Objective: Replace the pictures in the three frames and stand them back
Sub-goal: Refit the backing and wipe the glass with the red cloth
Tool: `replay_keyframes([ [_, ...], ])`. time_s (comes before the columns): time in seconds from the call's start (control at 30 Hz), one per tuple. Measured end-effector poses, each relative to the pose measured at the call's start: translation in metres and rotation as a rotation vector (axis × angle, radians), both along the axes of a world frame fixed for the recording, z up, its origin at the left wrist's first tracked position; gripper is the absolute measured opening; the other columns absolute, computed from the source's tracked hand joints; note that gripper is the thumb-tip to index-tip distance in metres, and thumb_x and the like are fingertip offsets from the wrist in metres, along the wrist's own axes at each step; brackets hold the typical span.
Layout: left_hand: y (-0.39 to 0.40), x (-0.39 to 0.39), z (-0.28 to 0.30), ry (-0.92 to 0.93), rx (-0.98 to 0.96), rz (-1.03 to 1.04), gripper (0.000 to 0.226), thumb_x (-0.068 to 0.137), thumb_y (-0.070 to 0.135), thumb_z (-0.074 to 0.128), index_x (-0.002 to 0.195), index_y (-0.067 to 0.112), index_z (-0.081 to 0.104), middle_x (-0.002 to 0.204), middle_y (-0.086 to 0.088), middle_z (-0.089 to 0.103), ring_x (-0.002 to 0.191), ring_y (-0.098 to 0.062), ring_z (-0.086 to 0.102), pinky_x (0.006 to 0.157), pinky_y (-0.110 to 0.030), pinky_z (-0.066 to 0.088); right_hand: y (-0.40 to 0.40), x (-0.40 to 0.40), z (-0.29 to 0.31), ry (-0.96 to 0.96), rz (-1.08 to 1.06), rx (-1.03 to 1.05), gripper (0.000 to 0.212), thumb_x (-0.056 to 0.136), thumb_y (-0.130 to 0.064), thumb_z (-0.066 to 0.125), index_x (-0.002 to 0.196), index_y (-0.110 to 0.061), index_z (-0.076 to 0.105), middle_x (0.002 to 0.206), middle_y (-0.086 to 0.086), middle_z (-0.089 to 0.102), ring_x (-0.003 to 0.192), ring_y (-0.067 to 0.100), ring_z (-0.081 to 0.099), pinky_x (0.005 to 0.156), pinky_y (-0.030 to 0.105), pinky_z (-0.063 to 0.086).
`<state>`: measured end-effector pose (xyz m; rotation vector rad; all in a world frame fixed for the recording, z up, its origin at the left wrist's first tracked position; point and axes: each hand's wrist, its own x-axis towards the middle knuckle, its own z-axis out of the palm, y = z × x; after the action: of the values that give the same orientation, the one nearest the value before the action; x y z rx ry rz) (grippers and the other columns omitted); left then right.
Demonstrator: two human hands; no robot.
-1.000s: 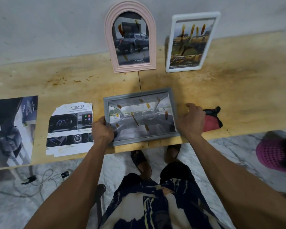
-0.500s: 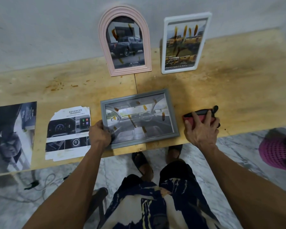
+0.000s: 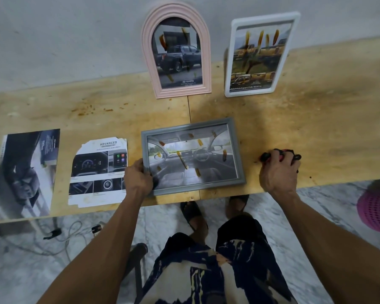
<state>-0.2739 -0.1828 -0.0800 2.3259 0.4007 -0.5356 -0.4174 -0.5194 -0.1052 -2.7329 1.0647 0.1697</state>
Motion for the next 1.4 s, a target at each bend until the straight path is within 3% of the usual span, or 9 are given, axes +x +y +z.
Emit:
replay_keyframes([
  [0.1, -0.001, -0.002, 0.004, -0.024, 0.017, -0.01, 0.037, 0.095, -0.006, 0.05, 0.128, 0.007, 0.063, 0.115, -0.013, 0.07, 0.106, -0.033, 0.064, 0.087, -0.033, 0.051, -0.009, 0.011, 0.01, -0.13, -0.088, 0.149, 0.028, 0.092, -0.014, 0.052, 0.118, -0.002, 0.054, 0.118, 0.031, 0.047, 0.102, 0.049, 0.048, 0.09, 0.051, 0.039],
  [0.23, -0.001, -0.004, 0.011, -0.058, 0.052, -0.065, 0.03, 0.094, -0.003, 0.055, 0.121, 0.004, 0.064, 0.106, -0.014, 0.069, 0.093, -0.027, 0.062, 0.079, -0.026, 0.042, 0.006, 0.042, 0.036, -0.41, -0.106, 0.357, 0.024, 0.094, -0.017, 0.057, 0.117, -0.01, 0.059, 0.108, 0.02, 0.061, 0.098, 0.037, 0.058, 0.076, 0.031, 0.042],
  [0.33, 0.003, 0.0, 0.006, -0.144, 0.137, -0.169, 0.019, 0.097, 0.011, 0.056, 0.114, 0.004, 0.061, 0.105, -0.02, 0.064, 0.095, -0.036, 0.061, 0.076, -0.03, 0.04, 0.027, 0.064, 0.049, -0.518, -0.081, 0.421, 0.025, 0.094, -0.021, 0.058, 0.118, -0.016, 0.059, 0.109, 0.011, 0.064, 0.1, 0.027, 0.059, 0.079, 0.026, 0.039],
  [0.47, 0.01, 0.004, -0.006, -0.27, 0.296, -0.35, 0.031, 0.103, 0.026, 0.042, 0.131, 0.015, 0.048, 0.114, -0.02, 0.053, 0.101, -0.036, 0.051, 0.083, -0.041, 0.044, 0.048, 0.081, 0.05, -0.588, -0.024, 0.427, 0.024, 0.095, -0.024, 0.058, 0.117, -0.016, 0.062, 0.106, 0.007, 0.066, 0.097, 0.024, 0.059, 0.077, 0.02, 0.034],
  [0.7, 0.021, 0.018, -0.033, -0.395, 0.483, -0.627, 0.048, 0.103, 0.037, 0.024, 0.147, 0.024, 0.037, 0.137, -0.01, 0.045, 0.118, -0.031, 0.045, 0.103, -0.051, 0.037, 0.062, 0.087, 0.041, -0.524, 0.003, 0.374, 0.028, 0.097, -0.027, 0.055, 0.123, -0.019, 0.062, 0.11, 0.01, 0.062, 0.099, 0.023, 0.057, 0.077, 0.02, 0.036],
  [0.97, 0.026, 0.016, -0.046, -0.392, 0.475, -0.609, 0.048, 0.102, 0.04, 0.03, 0.148, 0.031, 0.041, 0.149, -0.008, 0.041, 0.131, -0.034, 0.036, 0.107, -0.06, 0.031, 0.076, 0.086, 0.034, -0.593, -0.068, 0.392, 0.026, 0.091, -0.025, 0.062, 0.115, -0.019, 0.054, 0.101, -0.001, 0.058, 0.094, 0.023, 0.056, 0.075, 0.029, 0.041],
  [1.1, 0.025, 0.016, -0.051, -0.423, 0.443, -0.575, 0.048, 0.101, 0.04, 0.032, 0.147, 0.032, 0.043, 0.15, -0.009, 0.041, 0.132, -0.035, 0.035, 0.108, -0.061, 0.029, 0.077, 0.1, 0.026, -0.602, -0.041, 0.322, 0.024, 0.091, -0.032, 0.06, 0.112, -0.023, 0.057, 0.103, 0.004, 0.064, 0.096, 0.027, 0.058, 0.08, 0.042, 0.049],
  [1.27, 0.026, 0.016, -0.054, -0.446, 0.407, -0.552, 0.047, 0.101, 0.039, 0.034, 0.146, 0.032, 0.044, 0.15, -0.009, 0.041, 0.132, -0.035, 0.034, 0.107, -0.064, 0.029, 0.09, 0.117, 0.004, -0.332, 0.03, 0.244, 0.035, 0.098, -0.031, 0.049, 0.128, -0.014, 0.058, 0.127, 0.006, 0.058, 0.114, 0.031, 0.045, 0.089, 0.027, 0.036],
  [1.4, 0.025, 0.016, -0.058, -0.456, 0.396, -0.531, 0.047, 0.1, 0.039, 0.034, 0.146, 0.032, 0.046, 0.15, -0.007, 0.042, 0.133, -0.034, 0.033, 0.108, -0.064, 0.029, 0.106, 0.118, -0.006, -0.309, 0.037, 0.182, 0.041, 0.103, -0.026, 0.042, 0.14, -0.009, 0.049, 0.142, 0.009, 0.05, 0.118, 0.03, 0.036, 0.098, 0.037, 0.038],
])
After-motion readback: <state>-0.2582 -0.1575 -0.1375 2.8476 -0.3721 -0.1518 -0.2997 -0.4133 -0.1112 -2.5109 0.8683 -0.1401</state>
